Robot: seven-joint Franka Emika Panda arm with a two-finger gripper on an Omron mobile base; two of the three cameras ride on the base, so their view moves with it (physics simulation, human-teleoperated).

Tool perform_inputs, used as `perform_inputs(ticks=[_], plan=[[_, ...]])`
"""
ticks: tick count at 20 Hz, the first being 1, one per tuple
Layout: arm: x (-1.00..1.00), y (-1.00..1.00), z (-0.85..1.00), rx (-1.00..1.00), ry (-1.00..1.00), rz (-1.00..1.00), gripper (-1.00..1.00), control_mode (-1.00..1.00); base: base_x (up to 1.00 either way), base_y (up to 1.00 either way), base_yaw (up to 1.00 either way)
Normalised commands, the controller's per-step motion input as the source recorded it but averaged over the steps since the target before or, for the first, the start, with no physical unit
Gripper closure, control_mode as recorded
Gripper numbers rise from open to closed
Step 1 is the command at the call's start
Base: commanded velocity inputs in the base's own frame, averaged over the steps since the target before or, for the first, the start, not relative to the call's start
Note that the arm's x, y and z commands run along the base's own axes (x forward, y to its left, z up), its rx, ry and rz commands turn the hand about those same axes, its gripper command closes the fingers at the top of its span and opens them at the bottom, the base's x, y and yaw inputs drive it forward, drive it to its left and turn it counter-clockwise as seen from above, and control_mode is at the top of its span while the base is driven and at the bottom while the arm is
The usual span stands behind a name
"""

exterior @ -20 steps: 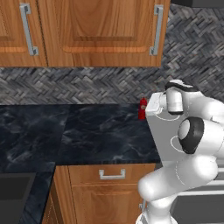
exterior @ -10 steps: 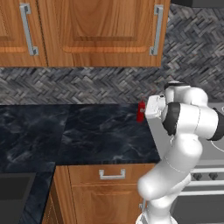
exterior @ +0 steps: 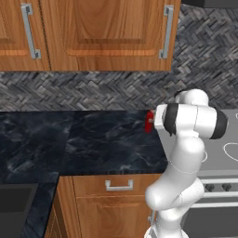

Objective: Collect the paprika, ketchup, and shaker from the cabinet and place them next to the stove.

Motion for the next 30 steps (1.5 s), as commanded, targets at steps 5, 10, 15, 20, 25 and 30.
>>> perform_inputs(ticks=[5, 10, 15, 20, 25, 30], plan=[[0.21, 0.13, -0.31, -0.05, 0.0, 0.0, 1.0, -1.0, 0.0, 0.0, 0.0], [0.21, 0.18, -0.25, -0.03, 0.01, 0.0, 1.0, -1.0, 0.0, 0.0, 0.0], [0.21, 0.1, -0.28, -0.01, 0.0, 0.0, 1.0, -1.0, 0.0, 0.0, 0.0], [0.24, 0.01, -0.35, 0.0, 0.0, 0.02, 1.0, -1.0, 0.0, 0.0, 0.0], [0.2, 0.0, -0.39, 0.0, 0.0, 0.03, 1.0, -1.0, 0.0, 0.0, 0.0], [0.01, 0.0, -0.34, 0.0, -0.03, 0.03, -1.0, -1.0, 0.0, 0.0, 0.0]])
